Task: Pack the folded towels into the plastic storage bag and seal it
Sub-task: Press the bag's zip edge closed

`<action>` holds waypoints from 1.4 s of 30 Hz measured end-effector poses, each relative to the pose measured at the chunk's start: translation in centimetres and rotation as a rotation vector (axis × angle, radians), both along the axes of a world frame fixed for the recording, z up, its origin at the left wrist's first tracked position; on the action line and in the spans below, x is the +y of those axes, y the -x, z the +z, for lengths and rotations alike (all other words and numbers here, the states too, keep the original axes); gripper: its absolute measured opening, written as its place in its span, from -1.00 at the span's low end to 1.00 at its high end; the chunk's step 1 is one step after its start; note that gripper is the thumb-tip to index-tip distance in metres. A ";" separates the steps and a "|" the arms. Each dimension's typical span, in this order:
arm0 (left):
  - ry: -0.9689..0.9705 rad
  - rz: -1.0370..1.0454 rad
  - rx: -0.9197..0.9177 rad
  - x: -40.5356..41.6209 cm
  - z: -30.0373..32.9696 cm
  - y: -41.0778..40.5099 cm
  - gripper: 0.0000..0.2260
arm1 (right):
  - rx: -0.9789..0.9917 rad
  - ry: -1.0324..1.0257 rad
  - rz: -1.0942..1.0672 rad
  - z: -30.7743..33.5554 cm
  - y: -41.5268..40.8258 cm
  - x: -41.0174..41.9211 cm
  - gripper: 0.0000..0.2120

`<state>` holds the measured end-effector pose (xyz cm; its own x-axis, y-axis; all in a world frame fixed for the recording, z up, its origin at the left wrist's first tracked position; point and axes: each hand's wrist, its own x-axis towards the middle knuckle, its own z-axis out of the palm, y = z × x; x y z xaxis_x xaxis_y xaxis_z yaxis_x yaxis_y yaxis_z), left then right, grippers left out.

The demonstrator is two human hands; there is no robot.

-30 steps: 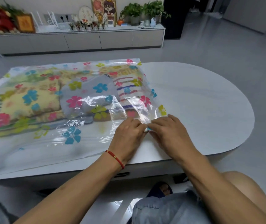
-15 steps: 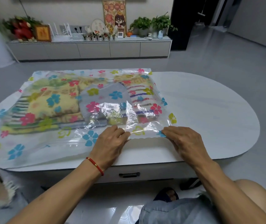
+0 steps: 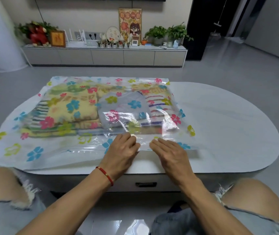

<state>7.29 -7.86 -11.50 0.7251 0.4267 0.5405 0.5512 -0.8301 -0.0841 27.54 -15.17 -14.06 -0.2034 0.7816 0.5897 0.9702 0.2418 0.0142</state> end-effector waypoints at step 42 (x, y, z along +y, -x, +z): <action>0.099 0.338 0.001 1.0 0.5 22.8 -0.88 | 0.085 0.207 0.045 1.9 21.6 4.9 -0.53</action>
